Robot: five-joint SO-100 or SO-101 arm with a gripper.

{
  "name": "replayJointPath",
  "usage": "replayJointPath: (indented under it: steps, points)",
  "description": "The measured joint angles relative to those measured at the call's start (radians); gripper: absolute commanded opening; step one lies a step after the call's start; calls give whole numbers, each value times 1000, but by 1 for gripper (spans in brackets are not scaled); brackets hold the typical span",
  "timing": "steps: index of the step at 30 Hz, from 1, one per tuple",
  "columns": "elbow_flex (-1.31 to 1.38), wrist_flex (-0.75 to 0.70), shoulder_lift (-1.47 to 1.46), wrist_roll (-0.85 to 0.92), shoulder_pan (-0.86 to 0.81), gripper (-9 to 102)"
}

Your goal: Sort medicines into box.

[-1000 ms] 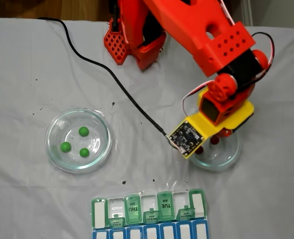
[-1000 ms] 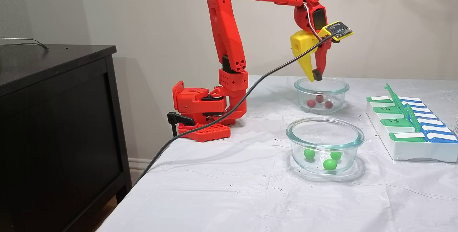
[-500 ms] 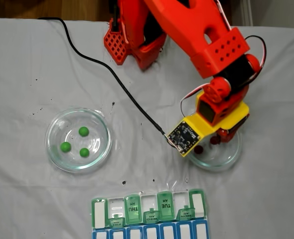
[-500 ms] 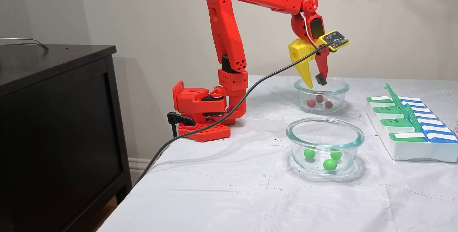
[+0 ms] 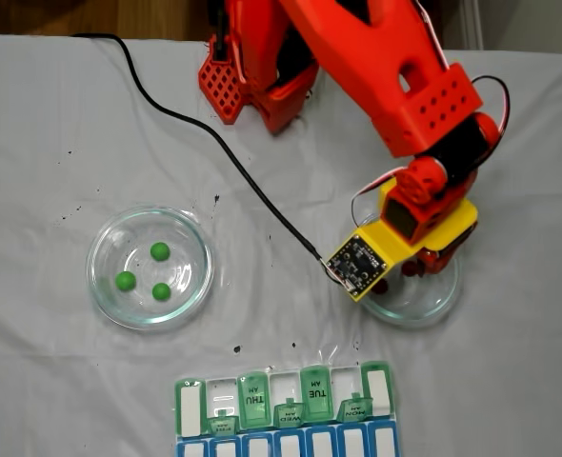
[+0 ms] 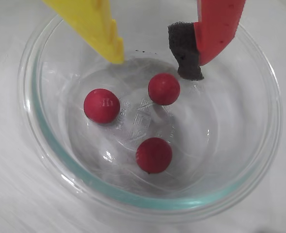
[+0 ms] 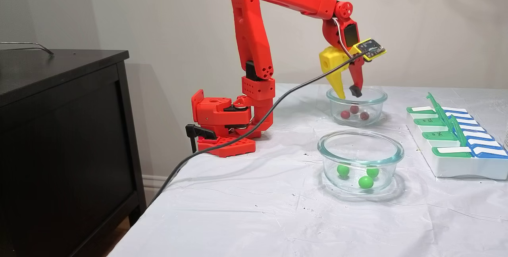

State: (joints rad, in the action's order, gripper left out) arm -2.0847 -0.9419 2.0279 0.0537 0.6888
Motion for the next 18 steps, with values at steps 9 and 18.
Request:
replayJointPath:
  steps: [9,18]
  points:
    - [0,41,-28,0,0,23]
    - [-18,81,-48,0,0,22]
